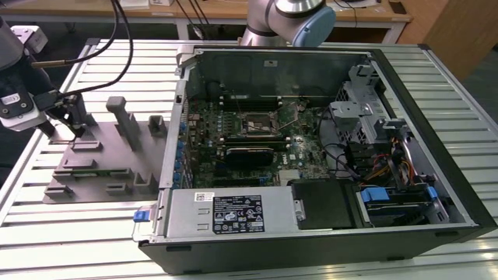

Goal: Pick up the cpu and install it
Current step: 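Pick up the cpu and move it towards the insertion slot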

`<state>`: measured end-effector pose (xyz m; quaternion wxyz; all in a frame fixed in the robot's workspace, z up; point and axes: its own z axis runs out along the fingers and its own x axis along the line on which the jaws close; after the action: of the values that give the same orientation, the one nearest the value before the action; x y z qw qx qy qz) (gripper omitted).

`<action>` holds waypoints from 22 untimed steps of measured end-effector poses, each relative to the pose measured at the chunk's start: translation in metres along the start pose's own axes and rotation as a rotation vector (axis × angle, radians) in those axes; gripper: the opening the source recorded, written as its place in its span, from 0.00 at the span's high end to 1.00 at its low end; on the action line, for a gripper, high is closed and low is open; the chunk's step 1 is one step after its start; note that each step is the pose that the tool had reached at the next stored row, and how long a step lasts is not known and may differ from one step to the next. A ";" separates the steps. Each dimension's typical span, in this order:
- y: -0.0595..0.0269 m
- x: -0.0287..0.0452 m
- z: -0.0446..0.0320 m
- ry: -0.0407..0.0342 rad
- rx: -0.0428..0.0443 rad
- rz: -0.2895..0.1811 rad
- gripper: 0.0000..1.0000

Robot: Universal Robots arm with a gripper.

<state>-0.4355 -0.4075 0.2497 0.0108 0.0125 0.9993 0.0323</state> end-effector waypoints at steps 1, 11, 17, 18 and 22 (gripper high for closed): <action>0.0001 0.0000 -0.0012 -0.0001 -0.0001 0.000 0.45; 0.0011 -0.0004 -0.0148 -0.0001 -0.0001 0.000 0.45; 0.0018 -0.0006 -0.0238 0.0000 0.0000 0.000 0.45; 0.0020 -0.0006 -0.0253 0.0000 0.0000 0.000 0.45; 0.0025 -0.0008 -0.0310 -0.0001 -0.0001 0.000 0.45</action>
<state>-0.4353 -0.4071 0.2808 0.0108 0.0125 0.9993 0.0323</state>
